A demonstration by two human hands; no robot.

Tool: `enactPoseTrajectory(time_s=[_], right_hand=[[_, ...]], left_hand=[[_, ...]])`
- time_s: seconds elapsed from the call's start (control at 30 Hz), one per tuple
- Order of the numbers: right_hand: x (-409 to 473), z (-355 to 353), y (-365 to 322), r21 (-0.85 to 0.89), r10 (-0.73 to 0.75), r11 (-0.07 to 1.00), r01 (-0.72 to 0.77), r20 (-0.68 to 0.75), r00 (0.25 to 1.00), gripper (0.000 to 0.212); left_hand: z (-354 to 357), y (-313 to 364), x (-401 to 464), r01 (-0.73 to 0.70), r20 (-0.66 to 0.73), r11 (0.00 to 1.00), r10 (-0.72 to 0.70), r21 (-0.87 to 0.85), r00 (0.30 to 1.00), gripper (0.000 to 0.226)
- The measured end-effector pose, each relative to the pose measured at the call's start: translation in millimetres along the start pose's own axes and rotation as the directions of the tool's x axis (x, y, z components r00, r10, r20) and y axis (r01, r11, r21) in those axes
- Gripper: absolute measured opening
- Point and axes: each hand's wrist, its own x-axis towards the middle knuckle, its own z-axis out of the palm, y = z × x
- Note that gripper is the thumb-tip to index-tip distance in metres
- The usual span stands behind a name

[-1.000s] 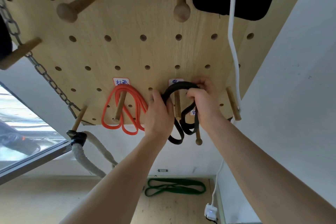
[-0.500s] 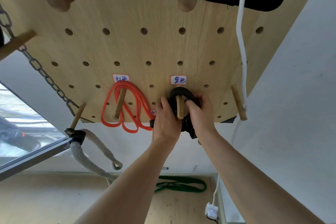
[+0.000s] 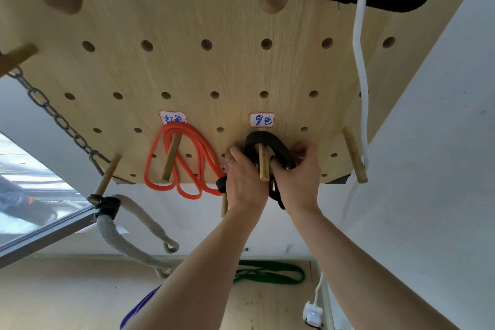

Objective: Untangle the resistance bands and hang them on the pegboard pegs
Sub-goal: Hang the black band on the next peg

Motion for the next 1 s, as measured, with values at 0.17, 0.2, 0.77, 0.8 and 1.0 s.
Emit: enactPoseTrajectory(time_s=[0.17,0.2,0.77,0.8,1.0], right_hand=[[2,2,-1,0.038,0.07,0.997,-0.072,0.044,0.997,0.035],[4,2,-1,0.051,0.083,0.995,-0.085,0.046,0.996,0.032],[-3,0,19,-0.03,0.068,0.997,-0.068,-0.005,0.998,0.035],[-5,0,22,-0.059,0.048,0.997,-0.049,-0.015,0.999,0.035],[-8,7,30,-0.256,-0.006,0.967,0.004,-0.01,1.0,0.048]], left_hand=[[7,8,-5,0.047,-0.035,0.986,-0.042,0.161,0.999,0.036],[7,8,-6,0.033,-0.05,0.968,-0.021,0.247,0.998,0.04],[-12,-7,2,-0.06,0.056,0.994,0.054,0.094,0.997,0.035],[-15,-7,1,-0.066,0.034,0.992,0.063,0.111,0.997,0.031],[-29,-10,2,-0.186,-0.111,0.946,0.222,0.266,0.969,0.047]])
